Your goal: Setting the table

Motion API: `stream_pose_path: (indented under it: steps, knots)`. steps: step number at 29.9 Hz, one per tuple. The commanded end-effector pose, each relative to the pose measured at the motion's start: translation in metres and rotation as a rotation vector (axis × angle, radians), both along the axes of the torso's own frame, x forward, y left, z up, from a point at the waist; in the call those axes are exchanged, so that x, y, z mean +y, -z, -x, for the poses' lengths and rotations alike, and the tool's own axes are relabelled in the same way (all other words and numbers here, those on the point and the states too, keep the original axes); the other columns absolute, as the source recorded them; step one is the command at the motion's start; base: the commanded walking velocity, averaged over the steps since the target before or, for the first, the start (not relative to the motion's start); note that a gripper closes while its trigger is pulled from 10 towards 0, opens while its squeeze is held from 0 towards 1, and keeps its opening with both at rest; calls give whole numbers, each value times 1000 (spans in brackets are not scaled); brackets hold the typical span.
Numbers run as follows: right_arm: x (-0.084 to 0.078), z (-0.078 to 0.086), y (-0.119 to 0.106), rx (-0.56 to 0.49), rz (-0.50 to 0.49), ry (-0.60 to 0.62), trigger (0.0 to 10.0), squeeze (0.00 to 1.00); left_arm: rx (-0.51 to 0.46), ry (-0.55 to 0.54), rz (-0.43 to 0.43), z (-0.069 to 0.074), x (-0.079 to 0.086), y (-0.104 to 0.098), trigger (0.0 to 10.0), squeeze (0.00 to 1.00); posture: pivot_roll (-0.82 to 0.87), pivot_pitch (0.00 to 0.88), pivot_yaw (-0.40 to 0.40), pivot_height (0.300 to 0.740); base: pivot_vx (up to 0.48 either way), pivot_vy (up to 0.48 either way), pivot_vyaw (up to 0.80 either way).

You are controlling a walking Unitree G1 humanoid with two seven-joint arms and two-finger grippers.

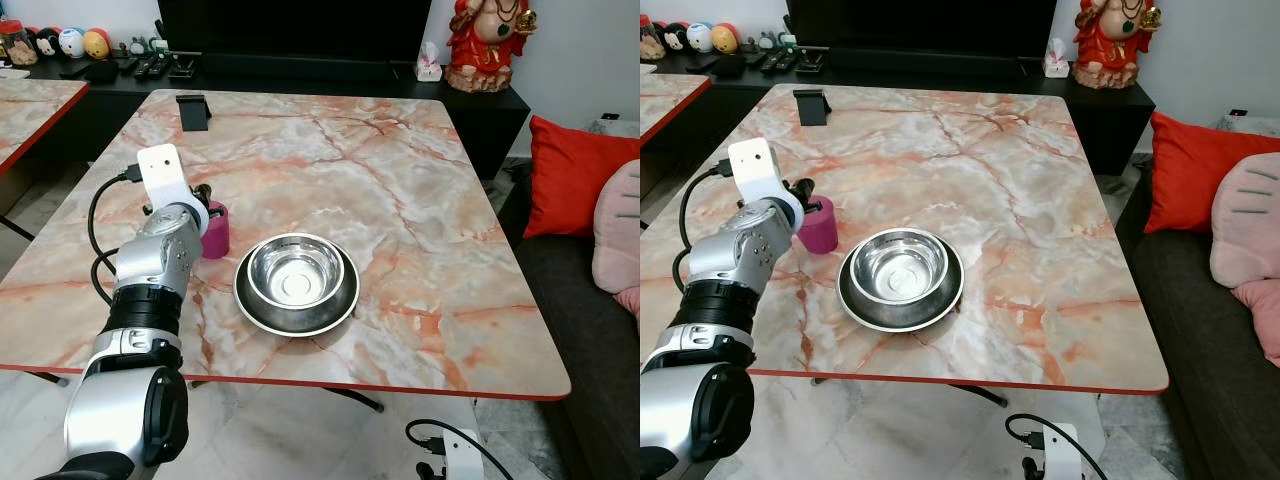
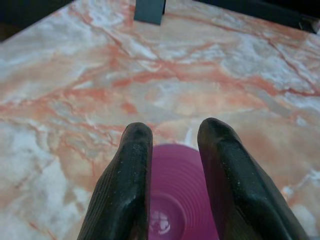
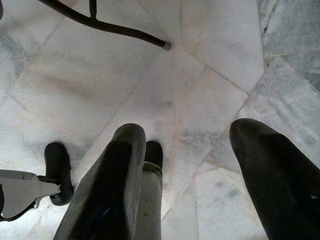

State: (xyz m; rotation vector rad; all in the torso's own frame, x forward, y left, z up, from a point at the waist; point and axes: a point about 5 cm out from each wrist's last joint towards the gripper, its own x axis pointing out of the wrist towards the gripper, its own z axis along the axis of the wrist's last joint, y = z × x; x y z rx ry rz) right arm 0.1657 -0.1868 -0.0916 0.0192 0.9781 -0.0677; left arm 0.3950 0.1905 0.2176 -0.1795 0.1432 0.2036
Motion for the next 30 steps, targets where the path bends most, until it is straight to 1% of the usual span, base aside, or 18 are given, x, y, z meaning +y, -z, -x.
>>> stream_pose_path:
  steps: [1, 2, 3, 5, 6, 7, 8, 10, 11, 12, 15, 20, 22, 23, 24, 25, 27, 30]
  knots:
    - [-1, 1, 1, 6, -3, 9, 10000, 0, -40, -3, -33, 2, 2, -9, 10000, 0, 18, 25, -41, 740, 0, 0, 0]
    - [-1, 1, 1, 6, -3, 10, 10000, 0, -81, -2, -51, 3, 2, -14, 10000, 0, 18, 25, -41, 740, 0, 0, 0]
    - [-1, 1, 1, 6, -3, 12, 10000, 0, -210, -30, -148, 8, 8, -29, 10000, 0, 18, 22, -38, 740, 0, 0, 0]
    - [-1, 1, 1, 5, -3, 12, 10000, 0, -224, -36, -164, 9, 9, -31, 10000, 0, 18, 22, -38, 740, 0, 0, 0]
    - [-1, 1, 1, 5, -3, 13, 10000, 0, -263, -66, -237, 14, 17, -34, 10000, 0, 17, 21, -37, 740, 0, 0, 0]
    - [-1, 1, 1, 5, -3, 13, 10000, 0, -263, -66, -237, 14, 17, -34, 10000, 0, 17, 21, -37, 740, 0, 0, 0]
    - [-1, 1, 1, 4, -3, 16, 10000, 0, -291, -150, -367, 24, 39, -33, 10000, 0, 17, 18, -34, 740, 0, 0, 0]
    - [-1, 2, 1, 4, -3, 17, 10000, 0, -297, -221, -489, 34, 57, -32, 10000, 0, 17, 18, -34, 740, 0, 0, 0]
    - [-1, 2, 1, 4, -3, 17, 10000, 0, -297, -221, -489, 34, 57, -32, 10000, 0, 17, 18, -34, 740, 0, 0, 0]
    - [-1, 2, 1, 4, -3, 16, 10000, 0, -272, -279, -573, 42, 74, -28, 10000, 0, 23, 15, -34, 740, 0, 0, 0]
    - [-1, 2, 1, 4, -2, 13, 10000, 0, -203, -388, -672, 59, 106, -15, 10000, 0, 27, 11, -34, 740, 0, 0, 0]
    - [-1, 2, 1, 2, 0, 11, 10000, 0, -193, -455, -714, 77, 130, -3, 10000, 0, 29, 0, -30, 740, 0, 0, 0]
    - [-1, 2, 1, 1, 0, 12, 10000, 0, -210, -455, -708, 79, 130, -3, 10000, 0, 29, 0, -30, 740, 0, 0, 0]
    - [-2, 2, 1, -2, 0, 17, 10000, 0, -337, -334, -611, 80, 113, -3, 10000, 0, 30, 0, -29, 740, 0, 0, 0]
    - [-2, 2, 1, -4, 0, 17, 10000, 0, -403, -278, -570, 84, 101, -3, 10000, 0, 29, 0, -29, 740, 0, 0, 0]
    - [-2, 3, 1, -5, 0, 17, 10000, 0, -423, -233, -555, 86, 90, 1, 10000, 0, 26, 0, -26, 740, 0, 0, 0]
    - [-2, 3, 1, -5, 0, 18, 10000, 0, -427, -222, -553, 87, 88, 3, 10000, 0, 26, 0, -26, 740, 0, 0, 0]
    - [-2, 4, 1, -4, 2, 19, 10000, 0, -498, -145, -522, 94, 65, 8, 10000, 0, 24, 0, -26, 740, 0, 0, 0]
